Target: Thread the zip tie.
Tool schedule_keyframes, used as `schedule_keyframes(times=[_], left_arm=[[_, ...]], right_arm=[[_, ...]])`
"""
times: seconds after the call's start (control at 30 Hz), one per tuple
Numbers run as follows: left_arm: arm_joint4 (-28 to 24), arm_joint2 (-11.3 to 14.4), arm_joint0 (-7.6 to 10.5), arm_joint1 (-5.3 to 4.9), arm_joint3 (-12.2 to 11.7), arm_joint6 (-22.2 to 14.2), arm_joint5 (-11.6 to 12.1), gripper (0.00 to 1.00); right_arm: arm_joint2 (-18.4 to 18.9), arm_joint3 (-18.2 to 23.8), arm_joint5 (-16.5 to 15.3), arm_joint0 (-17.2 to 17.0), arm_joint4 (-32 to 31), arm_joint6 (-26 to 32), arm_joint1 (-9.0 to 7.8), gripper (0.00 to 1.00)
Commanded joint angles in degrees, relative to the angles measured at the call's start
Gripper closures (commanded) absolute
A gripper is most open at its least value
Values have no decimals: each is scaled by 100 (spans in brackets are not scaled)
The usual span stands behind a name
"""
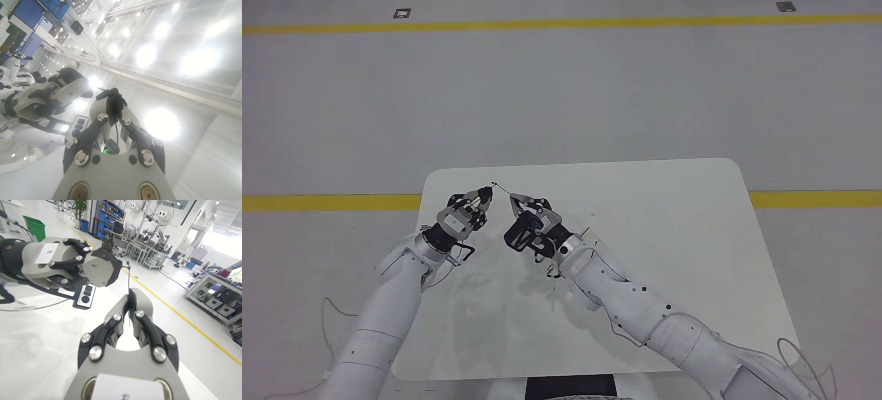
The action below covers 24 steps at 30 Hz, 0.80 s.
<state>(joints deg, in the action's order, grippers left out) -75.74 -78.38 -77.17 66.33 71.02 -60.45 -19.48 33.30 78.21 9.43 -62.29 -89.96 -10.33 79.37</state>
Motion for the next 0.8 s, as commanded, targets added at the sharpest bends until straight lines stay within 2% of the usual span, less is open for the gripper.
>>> schedule_keyframes(times=[0.0, 0.77], left_arm=[[0, 0, 0, 0, 0, 0, 0, 100], [0, 0, 0, 0, 0, 0, 0, 100]], right_arm=[[4, -19, 2, 3, 0, 5, 5, 100], [-53, 27, 49, -23, 0, 186, -134, 100]])
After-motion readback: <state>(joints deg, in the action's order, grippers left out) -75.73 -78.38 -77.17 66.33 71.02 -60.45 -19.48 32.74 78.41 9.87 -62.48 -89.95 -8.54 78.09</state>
